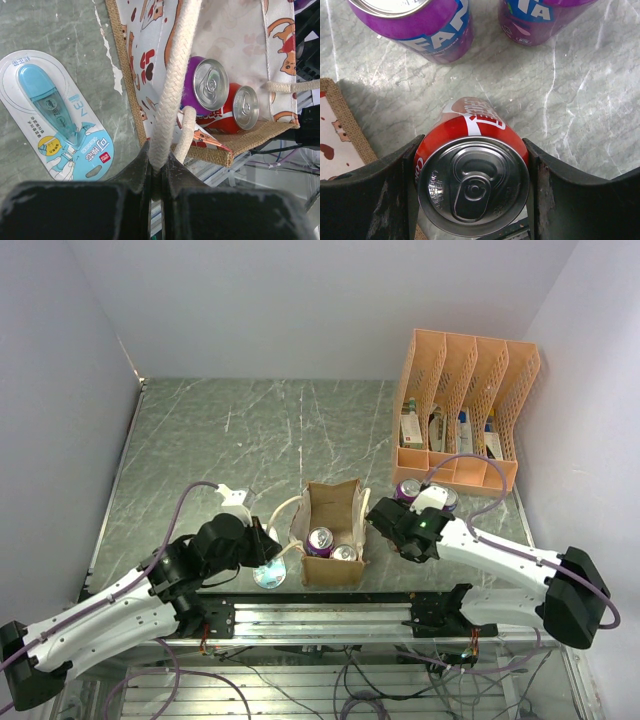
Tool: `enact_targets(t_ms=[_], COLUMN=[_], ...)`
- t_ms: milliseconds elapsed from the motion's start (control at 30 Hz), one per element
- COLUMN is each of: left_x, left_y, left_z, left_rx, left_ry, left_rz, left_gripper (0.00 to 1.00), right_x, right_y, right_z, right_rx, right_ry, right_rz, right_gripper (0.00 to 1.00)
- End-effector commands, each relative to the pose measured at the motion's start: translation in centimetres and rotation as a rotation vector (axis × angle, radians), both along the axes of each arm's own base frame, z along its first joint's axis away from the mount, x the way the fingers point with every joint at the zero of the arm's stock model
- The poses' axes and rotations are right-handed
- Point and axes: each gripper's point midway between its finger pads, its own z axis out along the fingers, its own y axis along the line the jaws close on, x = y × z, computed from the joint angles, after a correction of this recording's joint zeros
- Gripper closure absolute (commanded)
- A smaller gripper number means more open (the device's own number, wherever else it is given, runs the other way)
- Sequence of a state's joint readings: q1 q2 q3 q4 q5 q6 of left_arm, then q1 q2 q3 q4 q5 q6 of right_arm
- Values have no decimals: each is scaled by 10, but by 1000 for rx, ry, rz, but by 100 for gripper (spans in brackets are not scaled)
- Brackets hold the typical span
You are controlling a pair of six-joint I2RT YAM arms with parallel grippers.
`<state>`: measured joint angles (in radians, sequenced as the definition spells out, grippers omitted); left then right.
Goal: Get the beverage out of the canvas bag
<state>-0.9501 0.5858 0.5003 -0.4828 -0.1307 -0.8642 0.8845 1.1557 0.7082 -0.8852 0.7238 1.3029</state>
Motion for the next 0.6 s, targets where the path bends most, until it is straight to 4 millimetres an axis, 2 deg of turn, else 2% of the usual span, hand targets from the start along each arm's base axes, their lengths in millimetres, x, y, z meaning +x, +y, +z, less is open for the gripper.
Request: enact_targets(t_ms=[0, 267, 567], left_x=[-2, -3, -4], left_y=[5, 6, 6], left_z=[-5, -4, -3], left_rx=[17, 11, 4], left_ry=[9, 8, 10], left_rz=[5, 7, 5], left_gripper=[93, 93, 93], right_x=[8, 9, 10], right_y=[-2, 1, 4], right_z=[4, 3, 11], right_rx=[-13, -19, 14], right_ry=[-43, -35, -56], right_rz=[-34, -10, 20], right_gripper=[98, 63, 39])
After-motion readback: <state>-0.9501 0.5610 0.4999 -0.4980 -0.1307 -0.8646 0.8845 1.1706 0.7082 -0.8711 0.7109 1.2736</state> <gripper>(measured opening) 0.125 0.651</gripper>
